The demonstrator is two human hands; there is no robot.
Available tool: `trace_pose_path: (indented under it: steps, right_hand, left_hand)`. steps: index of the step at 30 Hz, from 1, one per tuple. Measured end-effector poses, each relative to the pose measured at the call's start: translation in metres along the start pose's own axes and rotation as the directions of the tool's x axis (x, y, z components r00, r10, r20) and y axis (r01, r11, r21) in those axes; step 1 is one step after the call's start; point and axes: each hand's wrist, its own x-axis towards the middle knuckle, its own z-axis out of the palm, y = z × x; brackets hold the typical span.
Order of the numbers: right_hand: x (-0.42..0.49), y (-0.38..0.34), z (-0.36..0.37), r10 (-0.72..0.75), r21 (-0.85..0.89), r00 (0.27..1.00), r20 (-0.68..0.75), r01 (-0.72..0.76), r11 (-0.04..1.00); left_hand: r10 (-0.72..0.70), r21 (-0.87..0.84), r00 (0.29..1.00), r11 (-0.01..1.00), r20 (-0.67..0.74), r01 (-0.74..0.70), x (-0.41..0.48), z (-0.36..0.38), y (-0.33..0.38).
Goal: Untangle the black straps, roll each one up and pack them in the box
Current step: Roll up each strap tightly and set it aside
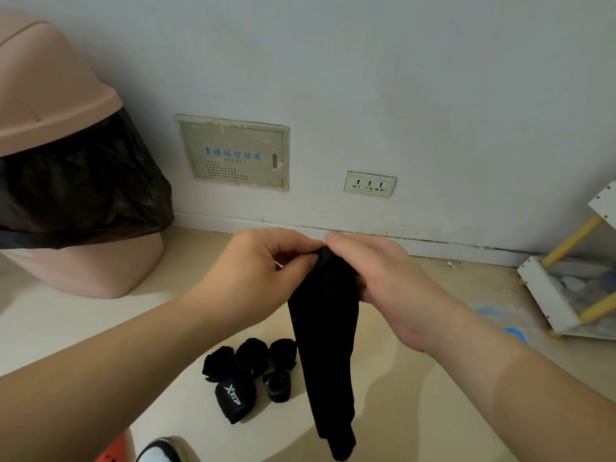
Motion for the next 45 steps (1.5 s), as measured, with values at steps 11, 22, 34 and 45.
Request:
trace_pose_path:
  steps: [11,22,34,45]
  right_hand:
    - [0.000,0.004,0.009,0.005,-0.084,0.985,-0.173,-0.020,0.996]
    - [0.002,0.003,0.013,-0.276,-0.324,0.950,-0.149,0.217,0.921]
    - [0.001,-0.004,-0.007,0.138,0.191,0.958,0.250,-0.189,0.963]
    - [0.004,-0.001,0.004,-0.050,0.070,0.999,-0.011,0.051,0.996]
  left_hand:
    - [-0.051,-0.023,0.998,0.998,-0.024,0.050,-0.003,0.008,-0.003]
    - [-0.298,-0.275,0.927,0.894,0.226,0.354,0.000,0.003,0.002]
    - [0.400,0.324,0.916,0.866,0.006,-0.380,0.002,-0.006,-0.011]
    - [-0.237,-0.309,0.962,0.913,0.134,0.268,-0.004,-0.012,0.008]
